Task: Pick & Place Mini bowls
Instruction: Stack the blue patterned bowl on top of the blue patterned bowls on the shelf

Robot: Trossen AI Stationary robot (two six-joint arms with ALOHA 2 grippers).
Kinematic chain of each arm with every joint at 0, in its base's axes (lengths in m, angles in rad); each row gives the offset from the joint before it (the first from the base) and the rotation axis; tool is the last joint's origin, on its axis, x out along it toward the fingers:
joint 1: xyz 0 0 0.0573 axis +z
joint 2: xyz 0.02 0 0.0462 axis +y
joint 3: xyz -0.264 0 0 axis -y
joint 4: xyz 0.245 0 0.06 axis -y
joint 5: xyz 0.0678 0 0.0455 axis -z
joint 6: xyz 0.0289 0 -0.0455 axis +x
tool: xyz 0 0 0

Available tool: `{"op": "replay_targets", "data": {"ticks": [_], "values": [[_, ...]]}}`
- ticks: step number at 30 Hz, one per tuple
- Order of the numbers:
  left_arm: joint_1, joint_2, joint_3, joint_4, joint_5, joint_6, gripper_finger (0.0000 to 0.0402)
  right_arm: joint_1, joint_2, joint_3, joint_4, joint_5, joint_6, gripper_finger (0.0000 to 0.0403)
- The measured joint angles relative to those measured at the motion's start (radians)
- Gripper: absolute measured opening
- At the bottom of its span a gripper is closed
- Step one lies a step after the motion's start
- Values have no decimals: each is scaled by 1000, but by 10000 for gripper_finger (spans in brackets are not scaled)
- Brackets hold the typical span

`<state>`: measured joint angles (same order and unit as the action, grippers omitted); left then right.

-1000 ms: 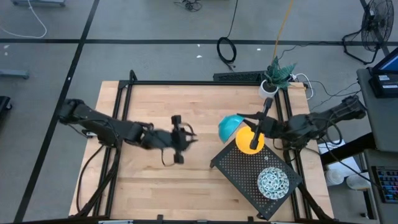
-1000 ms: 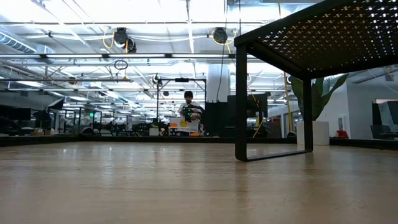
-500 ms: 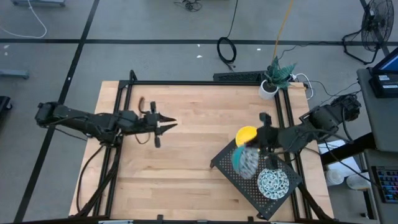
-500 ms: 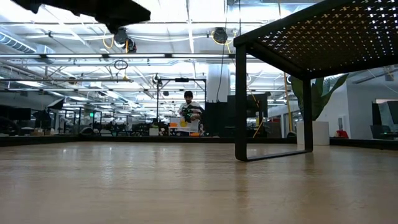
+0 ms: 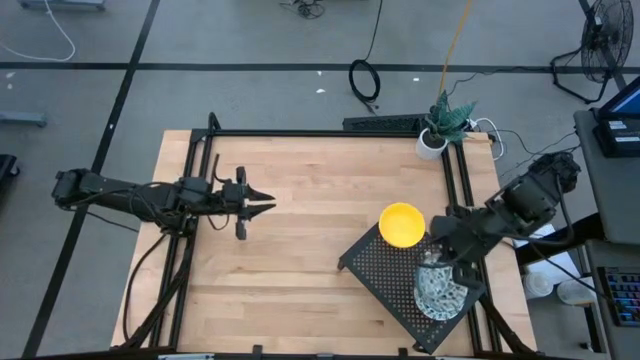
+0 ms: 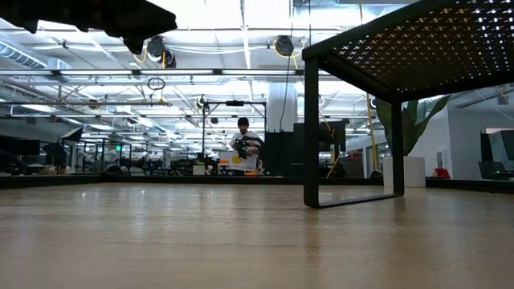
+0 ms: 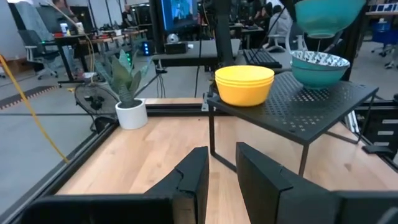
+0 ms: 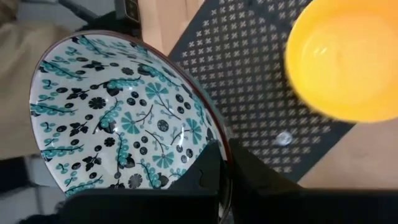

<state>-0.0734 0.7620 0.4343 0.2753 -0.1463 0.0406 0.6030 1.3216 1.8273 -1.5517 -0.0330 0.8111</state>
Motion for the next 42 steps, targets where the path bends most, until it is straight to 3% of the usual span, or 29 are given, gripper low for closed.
{"op": "replay_targets", "data": {"ticks": [12, 27, 42], "values": [[-1, 3, 0, -13, 16, -3, 85, 137, -6, -179, 50, -36, 220, 0], [-1, 3, 0, -14, 8, -10, 85, 136, -90, -351, 123, -44, 239, 2], [-1, 3, 0, -14, 7, -13, 85, 117, -121, -369, 184, -75, 231, 64]]}}
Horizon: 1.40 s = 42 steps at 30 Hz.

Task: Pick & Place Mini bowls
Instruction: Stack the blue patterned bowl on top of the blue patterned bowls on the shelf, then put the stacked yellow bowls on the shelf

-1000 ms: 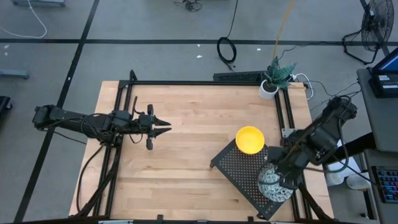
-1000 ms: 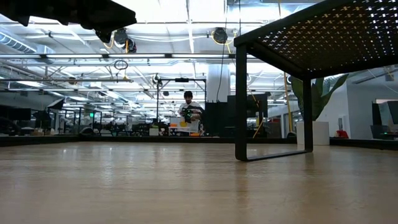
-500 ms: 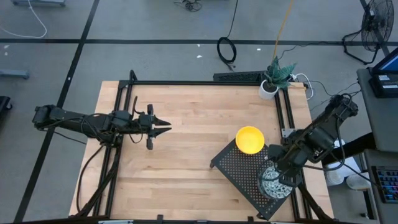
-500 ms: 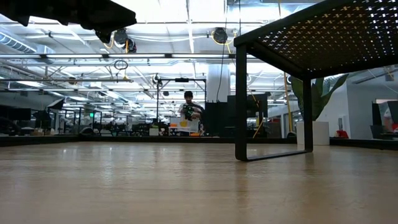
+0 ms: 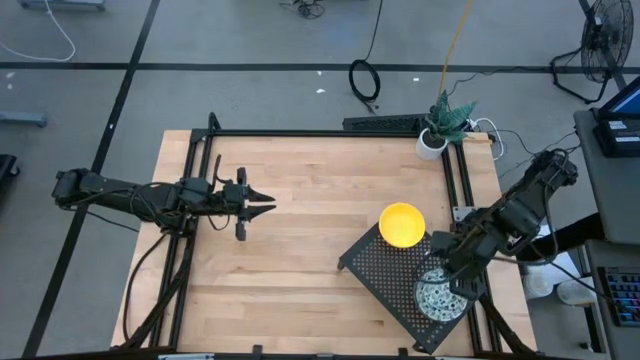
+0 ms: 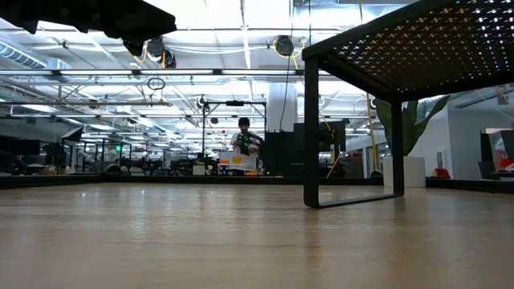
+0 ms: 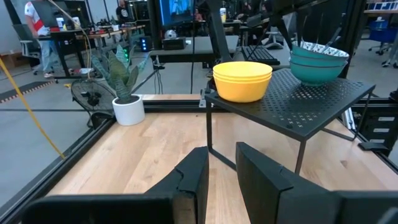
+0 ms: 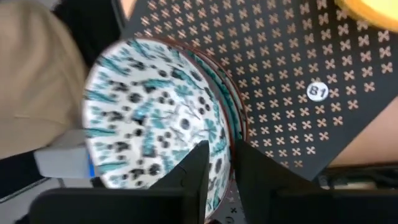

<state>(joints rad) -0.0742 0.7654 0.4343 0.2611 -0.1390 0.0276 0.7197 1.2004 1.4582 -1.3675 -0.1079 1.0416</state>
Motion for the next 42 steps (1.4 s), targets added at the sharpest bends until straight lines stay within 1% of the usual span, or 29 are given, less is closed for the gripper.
{"op": "replay_targets", "data": {"ticks": [7, 13, 16, 20, 24, 28, 31, 33, 37, 39, 40, 42], "values": [[0, 0, 0, 0, 0, 0, 85, -18, -94, 0, 21, 16, -48, 54], [0, 0, 0, -4, -1, -3, 85, -20, -204, 0, 32, 141, -122, 44], [0, 0, 0, -3, -1, -12, 85, -20, -247, 0, 66, 166, -121, 43], [0, 0, 0, -3, -1, -12, 85, -20, -276, 0, 115, 209, -73, 43], [0, 0, 0, -3, -1, -1, 85, -20, -284, 0, 131, 218, -130, 43], [0, 0, 0, 1, -1, -8, 85, -20, -282, -36, 199, 310, -263, 43], [0, 0, 0, 4, -1, -4, 85, -24, -284, -87, 282, 348, -362, 43], [0, 0, 0, 3, -1, -4, 85, -29, -282, -125, 358, 344, -416, 43], [0, 0, 0, -3, 0, -3, 85, -32, -286, -200, 498, 349, -753, 43], [0, 0, 0, -22, 16, -33, 85, -32, -307, -259, 614, 323, -890, 43], [0, 0, 0, -24, 34, -41, 85, -35, -323, -288, 683, 290, -934, 43], [0, -2, 0, -22, 72, -40, 85, -54, -366, -339, 784, 190, -1013, 43]]}}
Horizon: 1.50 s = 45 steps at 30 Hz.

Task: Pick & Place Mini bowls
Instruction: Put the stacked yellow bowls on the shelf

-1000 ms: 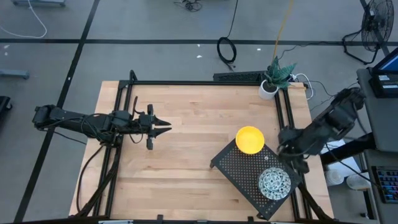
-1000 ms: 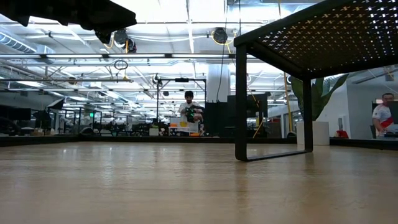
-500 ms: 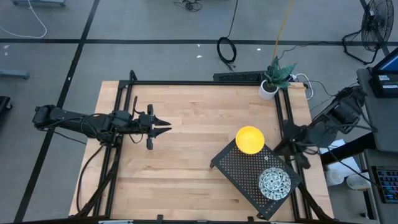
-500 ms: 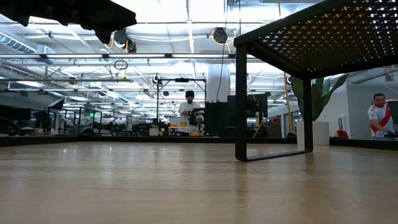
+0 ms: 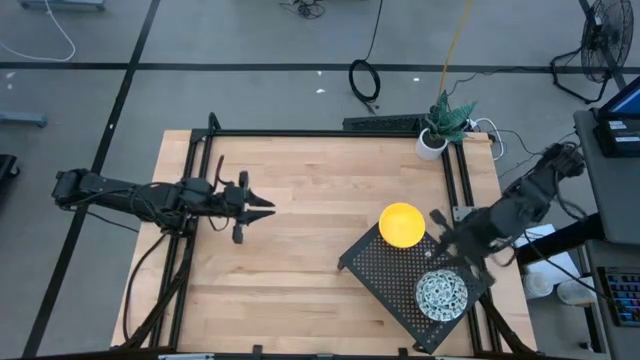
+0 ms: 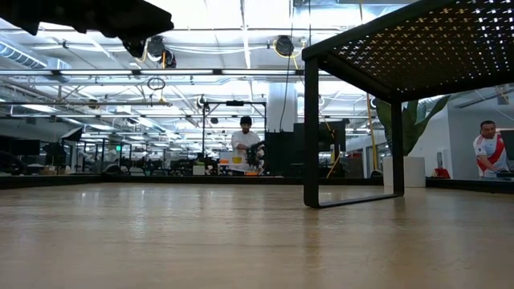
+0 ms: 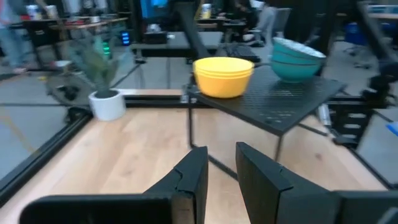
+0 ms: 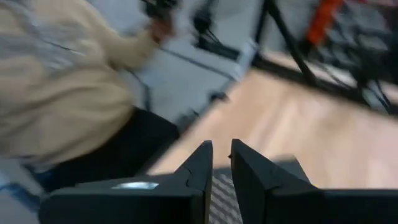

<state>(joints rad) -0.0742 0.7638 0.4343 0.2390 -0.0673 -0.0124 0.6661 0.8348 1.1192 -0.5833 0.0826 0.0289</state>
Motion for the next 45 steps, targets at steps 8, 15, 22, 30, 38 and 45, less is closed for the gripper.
{"op": "replay_targets", "data": {"ticks": [8, 15, 22, 30, 38, 45], "values": [[3, -31, -31, -14, 39, 27, 85, -102, -284, -166, 128, -146, -59, 43], [29, -144, -235, 202, 32, 9, 85, -136, -562, -388, 249, -136, -63, 43], [40, -270, -424, 316, 42, -5, 85, -136, -702, -699, 619, -117, -93, 43], [31, -300, -420, 287, 67, -23, 85, -136, -769, -889, 619, 74, -102, 43], [32, -298, -420, 287, 67, 9, 85, -136, -801, -1027, 694, 126, -124, 43], [31, -298, -420, 340, 67, -96, 85, -136, -800, -1087, 734, 125, -147, 43]]}}
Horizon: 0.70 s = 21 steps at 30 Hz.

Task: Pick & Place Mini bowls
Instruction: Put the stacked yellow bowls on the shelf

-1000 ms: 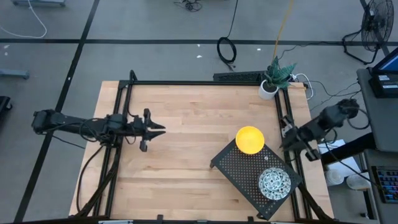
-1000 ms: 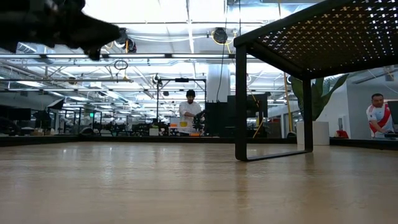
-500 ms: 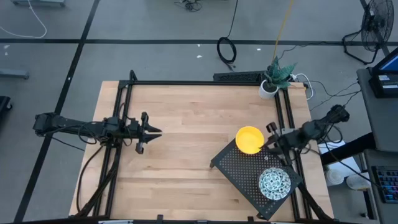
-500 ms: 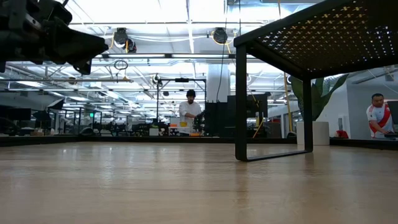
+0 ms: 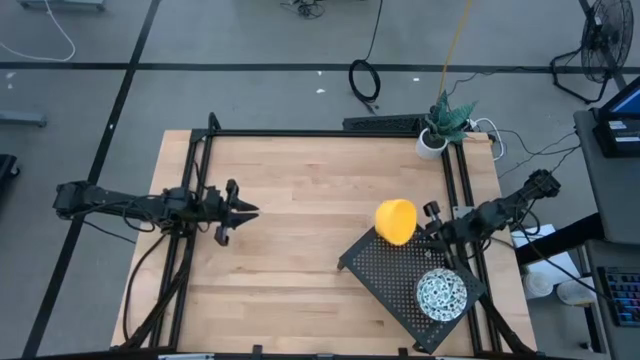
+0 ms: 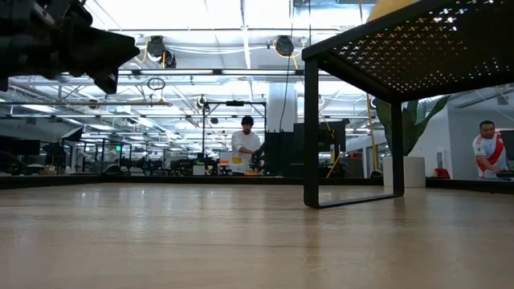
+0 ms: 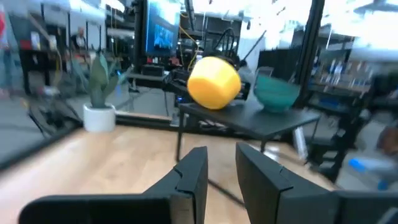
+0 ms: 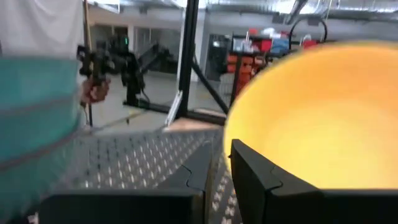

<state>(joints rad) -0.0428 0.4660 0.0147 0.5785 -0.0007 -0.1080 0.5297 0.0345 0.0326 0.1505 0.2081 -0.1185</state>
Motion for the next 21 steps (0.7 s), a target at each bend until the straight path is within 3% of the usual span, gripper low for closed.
{"op": "replay_targets", "data": {"ticks": [5, 12, 17, 21], "values": [[-15, 1, 0, -32, 0, -185, 85, 2, -1, 10, 24, -28, 58, 43], [-39, 1, 0, -37, -1, -397, 85, 2, -1, 9, 187, -29, 209, 43], [-69, 14, 0, -37, -27, -417, 85, 2, -1, 8, 230, -29, 210, 43], [-87, 26, 0, -34, -109, -440, 85, 2, -1, 8, 242, -29, 204, 43]]}}
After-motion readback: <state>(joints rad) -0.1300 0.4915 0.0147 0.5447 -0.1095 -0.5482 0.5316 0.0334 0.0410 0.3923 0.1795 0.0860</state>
